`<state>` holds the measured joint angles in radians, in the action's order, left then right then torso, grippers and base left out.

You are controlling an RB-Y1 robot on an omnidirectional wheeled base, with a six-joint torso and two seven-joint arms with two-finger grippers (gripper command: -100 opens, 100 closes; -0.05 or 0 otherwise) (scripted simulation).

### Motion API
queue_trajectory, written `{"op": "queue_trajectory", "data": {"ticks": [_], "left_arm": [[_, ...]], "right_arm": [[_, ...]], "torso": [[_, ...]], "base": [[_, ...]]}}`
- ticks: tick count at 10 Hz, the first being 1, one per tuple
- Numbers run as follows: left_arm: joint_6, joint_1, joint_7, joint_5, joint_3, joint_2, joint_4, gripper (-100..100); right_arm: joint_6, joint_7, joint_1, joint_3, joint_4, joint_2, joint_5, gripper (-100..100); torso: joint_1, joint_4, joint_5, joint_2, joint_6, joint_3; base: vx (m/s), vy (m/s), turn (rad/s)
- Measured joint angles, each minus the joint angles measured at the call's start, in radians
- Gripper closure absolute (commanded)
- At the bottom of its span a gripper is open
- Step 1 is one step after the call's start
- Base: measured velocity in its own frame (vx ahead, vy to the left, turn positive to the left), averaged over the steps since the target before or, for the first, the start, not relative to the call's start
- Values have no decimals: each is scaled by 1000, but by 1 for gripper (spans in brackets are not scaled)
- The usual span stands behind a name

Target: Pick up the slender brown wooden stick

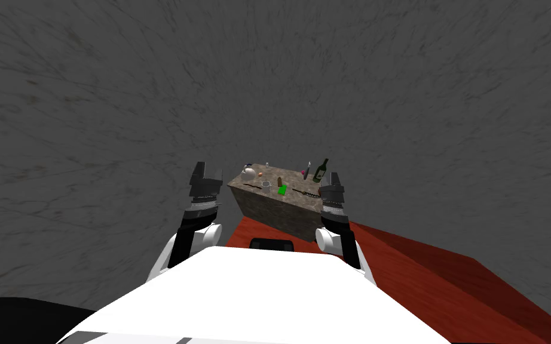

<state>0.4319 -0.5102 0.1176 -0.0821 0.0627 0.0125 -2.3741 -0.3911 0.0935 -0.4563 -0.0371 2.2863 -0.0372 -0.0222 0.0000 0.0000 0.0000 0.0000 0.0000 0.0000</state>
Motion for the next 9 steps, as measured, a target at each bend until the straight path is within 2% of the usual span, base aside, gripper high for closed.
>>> {"op": "queue_trajectory", "data": {"ticks": [1,4,5,7,8,9], "left_arm": [[-18,12,1,-3,8,23,3,-100],[-101,64,21,-1,68,91,31,-100],[-126,72,23,-3,73,97,32,-100],[-186,110,31,-5,109,121,55,-100],[-213,116,30,-8,113,123,56,-100],[-241,133,36,-5,136,137,68,-100]], "right_arm": [[0,0,0,0,0,0,0,0],[0,0,0,0,0,0,0,0],[0,0,0,0,0,0,0,0],[0,0,0,0,0,0,0,0],[0,0,0,0,0,0,0,0],[0,0,0,0,0,0,0,0]], "torso": [[-1,0,0,1,0,1],[-4,1,-1,4,0,2],[-3,1,-1,3,0,2],[-3,1,-1,3,0,1],[-3,1,-1,3,0,2],[-3,1,-1,3,0,2]], "base": [[-53,-52,-89],[-59,-56,-82],[-30,-29,-99],[-41,-56,-100],[-41,-45,-98],[-32,-30,-55]]}}
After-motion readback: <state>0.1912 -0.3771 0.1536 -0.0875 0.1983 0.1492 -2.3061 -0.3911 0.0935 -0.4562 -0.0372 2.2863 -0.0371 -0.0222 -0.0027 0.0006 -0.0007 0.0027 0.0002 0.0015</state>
